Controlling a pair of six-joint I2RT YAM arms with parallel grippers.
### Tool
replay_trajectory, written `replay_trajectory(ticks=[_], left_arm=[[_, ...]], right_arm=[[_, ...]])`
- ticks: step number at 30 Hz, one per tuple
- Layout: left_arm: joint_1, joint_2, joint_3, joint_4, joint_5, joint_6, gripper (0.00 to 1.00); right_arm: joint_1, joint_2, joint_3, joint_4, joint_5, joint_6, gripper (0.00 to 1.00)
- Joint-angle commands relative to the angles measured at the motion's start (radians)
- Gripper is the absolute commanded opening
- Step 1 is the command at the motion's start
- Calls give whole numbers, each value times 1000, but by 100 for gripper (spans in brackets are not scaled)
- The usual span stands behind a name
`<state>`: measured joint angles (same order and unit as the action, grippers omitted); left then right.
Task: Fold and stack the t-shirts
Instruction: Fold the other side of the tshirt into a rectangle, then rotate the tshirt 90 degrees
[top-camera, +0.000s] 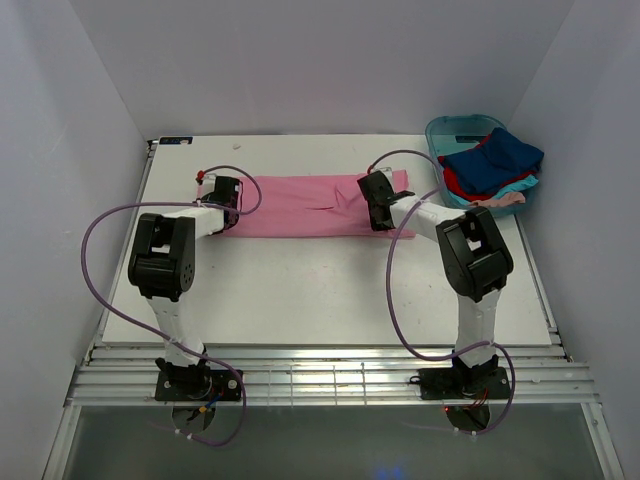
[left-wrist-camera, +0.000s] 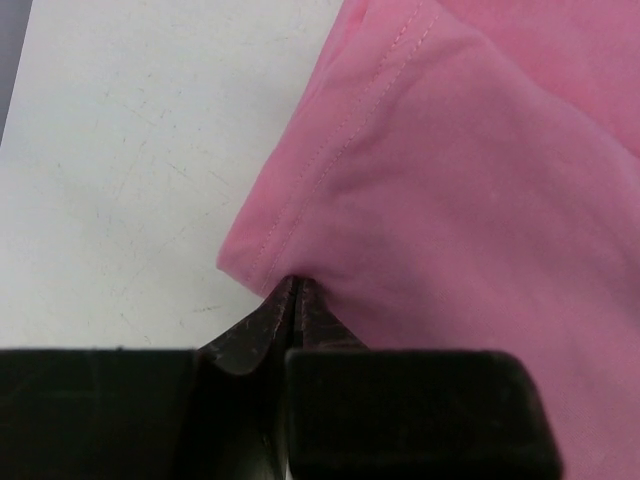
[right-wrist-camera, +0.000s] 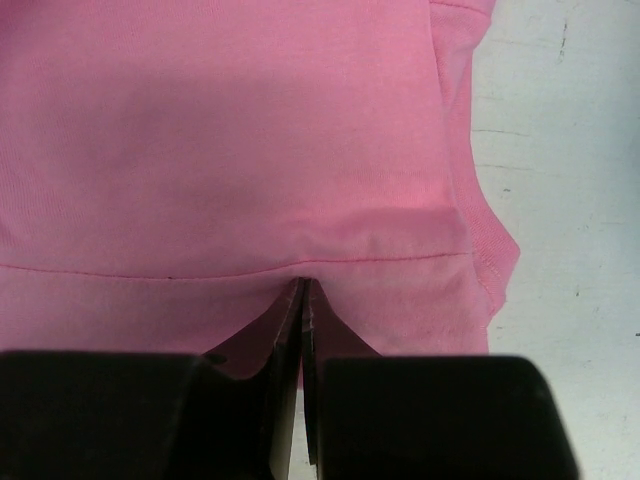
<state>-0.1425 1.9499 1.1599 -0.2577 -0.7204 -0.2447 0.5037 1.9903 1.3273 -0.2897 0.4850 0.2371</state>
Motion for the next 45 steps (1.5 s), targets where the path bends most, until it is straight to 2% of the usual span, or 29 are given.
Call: replay_trajectory(ticks=[1, 6, 12, 15, 19, 21, 30, 37, 41, 45], left_arm=[[6, -12, -26, -72, -14, -45, 12], [4, -144, -40, -84, -2, -59, 11], [4, -138, -55, -106, 27, -71, 10], [4, -138, -57, -133, 39, -94, 6], [1, -229, -92, -65, 39, -93, 0], [3, -255, -97, -32, 29, -79, 0], [12, -90, -45, 26, 58, -70, 0], [24, 29, 3, -43, 101, -100, 0], [23, 47, 14, -136, 136, -160, 0], [23, 3, -41, -209, 183, -241, 0]], right_arm=[[-16, 45, 24, -65, 18, 31, 8], [-21, 53, 47, -75, 10, 30, 8], [-25, 88, 87, -97, -20, 36, 8], [-25, 91, 98, -111, -22, 37, 8], [-27, 84, 92, -109, -22, 37, 8], [-27, 82, 89, -112, -25, 38, 8], [-27, 71, 75, -118, -43, 45, 8], [-31, 77, 82, -121, -52, 36, 8], [-48, 131, 176, -157, -66, 21, 8], [-70, 195, 292, -195, -94, 2, 8]])
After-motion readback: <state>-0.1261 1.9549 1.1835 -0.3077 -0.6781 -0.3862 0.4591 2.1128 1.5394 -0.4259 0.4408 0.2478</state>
